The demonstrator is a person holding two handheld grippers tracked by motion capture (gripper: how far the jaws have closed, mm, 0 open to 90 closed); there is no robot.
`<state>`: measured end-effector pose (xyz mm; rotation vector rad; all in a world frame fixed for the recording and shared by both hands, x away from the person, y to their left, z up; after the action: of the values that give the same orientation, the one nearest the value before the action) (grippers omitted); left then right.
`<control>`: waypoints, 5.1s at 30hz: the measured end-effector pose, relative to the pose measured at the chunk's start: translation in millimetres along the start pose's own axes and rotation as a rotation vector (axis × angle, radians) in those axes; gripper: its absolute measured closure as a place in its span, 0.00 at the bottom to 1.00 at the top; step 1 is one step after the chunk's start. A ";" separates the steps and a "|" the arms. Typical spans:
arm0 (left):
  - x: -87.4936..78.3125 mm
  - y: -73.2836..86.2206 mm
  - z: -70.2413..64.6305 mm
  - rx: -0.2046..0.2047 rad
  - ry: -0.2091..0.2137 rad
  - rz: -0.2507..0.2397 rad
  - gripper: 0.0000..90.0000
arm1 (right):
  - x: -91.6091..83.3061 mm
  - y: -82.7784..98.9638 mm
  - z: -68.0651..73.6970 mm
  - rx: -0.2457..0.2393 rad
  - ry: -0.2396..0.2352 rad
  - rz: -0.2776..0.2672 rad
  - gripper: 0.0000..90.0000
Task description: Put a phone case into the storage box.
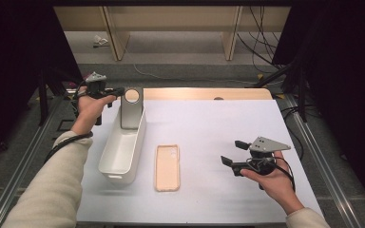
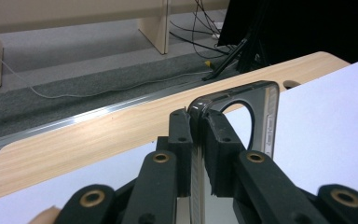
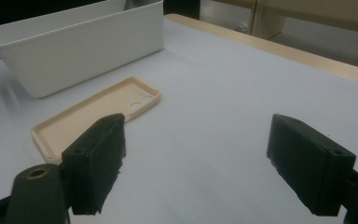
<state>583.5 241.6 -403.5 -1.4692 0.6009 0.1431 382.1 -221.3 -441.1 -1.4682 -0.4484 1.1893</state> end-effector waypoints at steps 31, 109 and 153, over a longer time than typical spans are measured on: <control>5.0 7.4 2.2 0.043 -0.062 0.035 0.88 | 0.9 0.8 0.1 0.000 -0.002 0.006 0.23; -81.5 151.4 -267.5 0.474 0.393 0.337 1.00 | 2.0 0.5 0.9 -0.001 -0.008 0.012 0.23; -115.6 134.2 -255.0 0.620 0.453 0.330 0.64 | 1.7 0.3 1.2 -0.004 -0.010 0.010 0.23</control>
<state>351.5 44.9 -465.4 -0.7880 1.1399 -0.1210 381.8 -219.4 -441.9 -1.4698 -0.4510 1.2044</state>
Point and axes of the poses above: each handheld gripper's, and its own axes: x roughly forward along the jaws, y roughly out of its underside, z roughly to its left, the point moved 4 cm from there along x, roughly forward along the jaws, and after that the axes turned 13 degrees about -y, right-handed, at the moved point
